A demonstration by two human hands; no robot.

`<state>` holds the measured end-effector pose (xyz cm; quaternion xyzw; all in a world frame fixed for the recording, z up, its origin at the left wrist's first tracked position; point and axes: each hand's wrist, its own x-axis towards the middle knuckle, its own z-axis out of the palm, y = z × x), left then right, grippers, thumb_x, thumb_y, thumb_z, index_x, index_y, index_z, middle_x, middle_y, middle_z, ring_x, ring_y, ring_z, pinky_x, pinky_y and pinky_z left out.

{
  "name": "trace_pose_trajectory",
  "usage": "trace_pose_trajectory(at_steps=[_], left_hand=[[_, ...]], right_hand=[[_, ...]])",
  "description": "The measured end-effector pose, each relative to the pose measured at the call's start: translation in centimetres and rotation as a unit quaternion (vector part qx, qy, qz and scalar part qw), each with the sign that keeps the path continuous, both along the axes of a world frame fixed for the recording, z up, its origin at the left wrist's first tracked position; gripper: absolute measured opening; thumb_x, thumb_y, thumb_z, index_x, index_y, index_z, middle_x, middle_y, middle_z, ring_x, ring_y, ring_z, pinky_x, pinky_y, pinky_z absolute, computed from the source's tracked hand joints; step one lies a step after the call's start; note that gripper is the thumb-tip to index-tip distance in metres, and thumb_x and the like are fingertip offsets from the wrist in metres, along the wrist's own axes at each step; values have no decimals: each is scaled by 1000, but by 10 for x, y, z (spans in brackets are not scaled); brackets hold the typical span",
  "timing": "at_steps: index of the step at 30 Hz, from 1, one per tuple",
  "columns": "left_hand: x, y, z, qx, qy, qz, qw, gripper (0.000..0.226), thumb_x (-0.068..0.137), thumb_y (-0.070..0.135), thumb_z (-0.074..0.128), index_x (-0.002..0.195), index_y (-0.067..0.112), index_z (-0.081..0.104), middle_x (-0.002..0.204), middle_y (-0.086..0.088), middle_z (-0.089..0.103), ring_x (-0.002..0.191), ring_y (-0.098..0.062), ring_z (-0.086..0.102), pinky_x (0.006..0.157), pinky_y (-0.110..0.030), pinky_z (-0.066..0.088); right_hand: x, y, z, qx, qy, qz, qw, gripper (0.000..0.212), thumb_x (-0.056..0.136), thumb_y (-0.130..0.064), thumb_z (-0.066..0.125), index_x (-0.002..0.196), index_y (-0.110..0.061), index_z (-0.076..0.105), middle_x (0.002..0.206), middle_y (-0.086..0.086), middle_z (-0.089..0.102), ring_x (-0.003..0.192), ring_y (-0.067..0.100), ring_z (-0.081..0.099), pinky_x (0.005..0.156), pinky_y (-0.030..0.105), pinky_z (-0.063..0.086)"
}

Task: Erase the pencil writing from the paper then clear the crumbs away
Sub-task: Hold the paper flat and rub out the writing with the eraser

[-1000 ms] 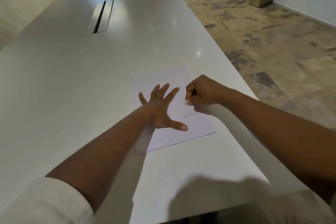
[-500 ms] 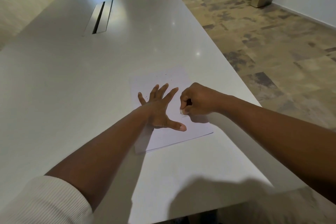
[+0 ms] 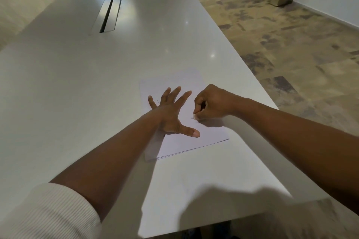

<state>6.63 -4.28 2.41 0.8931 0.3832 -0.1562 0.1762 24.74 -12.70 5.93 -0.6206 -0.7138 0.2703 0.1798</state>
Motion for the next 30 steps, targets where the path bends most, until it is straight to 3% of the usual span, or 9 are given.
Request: trace_pose_trajectory(at_steps=[5,12,18,26,30], left_hand=[[-1,-1,0,-1,-4,2,1000,149,42,100,58,156,49,-22,166,10,-32,150,-19,-38,111,-75,-20],[1,-1,0,-2,-4,5,1000,151,41,99,60,157,48,-21,167,9,-32,149,-19,-39,111,-74,-20],[0,0,0,1,0,2,1000,149,43,100,61,156,49,-23,166,10,-33,150,-19,-38,111,-75,-20],[0,-1,0,-5,-5,5,1000,152,38,101,58,157,48,-21,166,10,-32,150,-20,-38,110,-75,-20],[0,-1,1,-1,-1,-1,1000,150,41,101,58,157,48,-22,166,10,-33,150,-20,-38,111,-75,-18]], right_hand=[[8,4,-1,8,5,-33,999,9,78,-13,77,70,-9,74,74,-3,73,70,9,67,71,29,55],[-1,-12,-8,-17,19,53,998,7,77,-17,79,72,-15,76,75,-9,72,69,-1,64,65,12,44],[13,-3,-6,38,17,-33,999,9,79,-15,79,74,-8,75,77,-2,72,71,11,67,72,30,56],[-4,-13,-9,12,2,59,998,8,77,-16,78,70,-15,74,74,-7,71,68,3,63,64,14,47],[11,-7,-6,27,4,5,1000,8,78,-15,79,74,-10,76,77,-4,72,71,8,67,69,23,53]])
